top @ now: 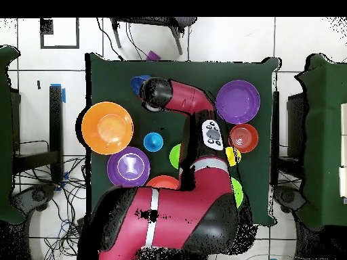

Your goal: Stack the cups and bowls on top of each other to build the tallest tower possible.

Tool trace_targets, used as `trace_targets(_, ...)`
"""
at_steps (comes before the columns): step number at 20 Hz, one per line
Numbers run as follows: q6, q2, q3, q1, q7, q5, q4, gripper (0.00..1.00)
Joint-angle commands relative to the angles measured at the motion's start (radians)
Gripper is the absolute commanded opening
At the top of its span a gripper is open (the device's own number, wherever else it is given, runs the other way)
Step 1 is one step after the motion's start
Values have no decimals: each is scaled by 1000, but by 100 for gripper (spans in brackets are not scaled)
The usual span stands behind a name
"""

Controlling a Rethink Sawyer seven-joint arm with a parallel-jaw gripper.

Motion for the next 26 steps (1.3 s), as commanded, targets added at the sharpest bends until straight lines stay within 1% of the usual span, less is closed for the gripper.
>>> trace_targets(1,-44,-23,20,-16,-3,-107,184,0)
trace_targets(6,-73,-42,9,-38,0,-111,243,0)
trace_targets(9,-110,-50,7,-59,-7,-129,274,0)
trace_targets(12,-112,-63,6,-78,-24,-147,285,0)
trace_targets(17,-62,-111,-7,-94,-37,-169,294,0)
trace_targets(23,-1,-137,-19,-102,-52,-197,278,0)
trace_targets(26,74,-159,-29,-113,-76,-208,239,0)
